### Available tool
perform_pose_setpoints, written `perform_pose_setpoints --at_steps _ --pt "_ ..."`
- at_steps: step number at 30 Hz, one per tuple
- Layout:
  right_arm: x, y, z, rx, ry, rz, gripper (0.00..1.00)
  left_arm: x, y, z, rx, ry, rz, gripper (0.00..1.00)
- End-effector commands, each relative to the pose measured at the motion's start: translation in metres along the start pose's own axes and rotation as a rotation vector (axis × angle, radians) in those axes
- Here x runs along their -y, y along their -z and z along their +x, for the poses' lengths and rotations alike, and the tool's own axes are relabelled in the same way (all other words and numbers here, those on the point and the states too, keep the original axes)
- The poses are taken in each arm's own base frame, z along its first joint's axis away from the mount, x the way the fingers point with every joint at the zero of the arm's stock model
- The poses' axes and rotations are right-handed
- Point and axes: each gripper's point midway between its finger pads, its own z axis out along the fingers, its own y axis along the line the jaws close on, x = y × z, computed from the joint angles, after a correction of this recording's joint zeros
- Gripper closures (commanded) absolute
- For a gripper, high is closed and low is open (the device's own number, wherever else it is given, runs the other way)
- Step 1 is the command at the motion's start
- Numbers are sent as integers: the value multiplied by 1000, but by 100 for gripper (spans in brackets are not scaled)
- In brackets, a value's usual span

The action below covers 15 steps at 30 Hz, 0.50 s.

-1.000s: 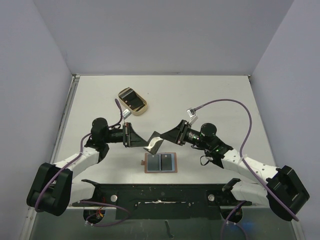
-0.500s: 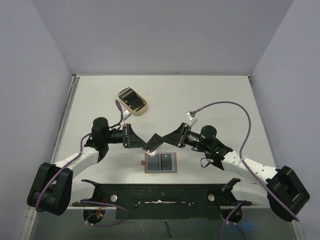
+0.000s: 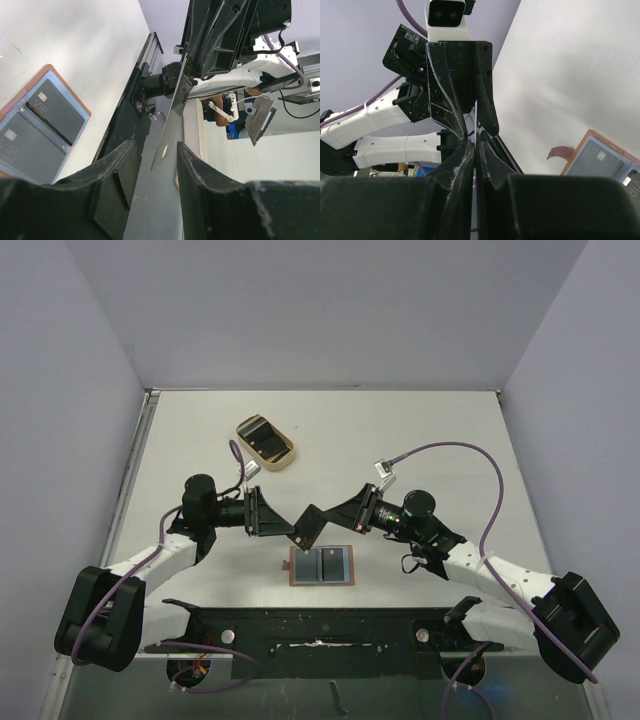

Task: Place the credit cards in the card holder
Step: Adjust the credit card.

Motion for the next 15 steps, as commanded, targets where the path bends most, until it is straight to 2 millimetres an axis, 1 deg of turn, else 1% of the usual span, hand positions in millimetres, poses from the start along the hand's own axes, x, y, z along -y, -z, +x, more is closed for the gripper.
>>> perform_pose_setpoints --at_steps 1,2,3,6,9,12,15 --pt "-28 1 -15 44 47 -95 100 9 0 -3 2 -68 28 64" --pt "-28 1 -15 45 46 -95 100 9 0 -3 2 -68 28 65" --pt "-28 1 -15 46 45 -94 100 8 0 -3 2 -68 28 69" --pt "-27 2 -14 45 44 -94 100 7 -1 -1 -3 -63 27 87" --pt "-26 4 -15 47 43 -91 97 6 0 1 -11 -55 28 99" --pt "-24 8 -18 44 42 -85 92 8 1 4 -28 -63 39 100" --pt "-22 12 -18 26 44 -75 90 10 2 4 -32 -80 46 100"
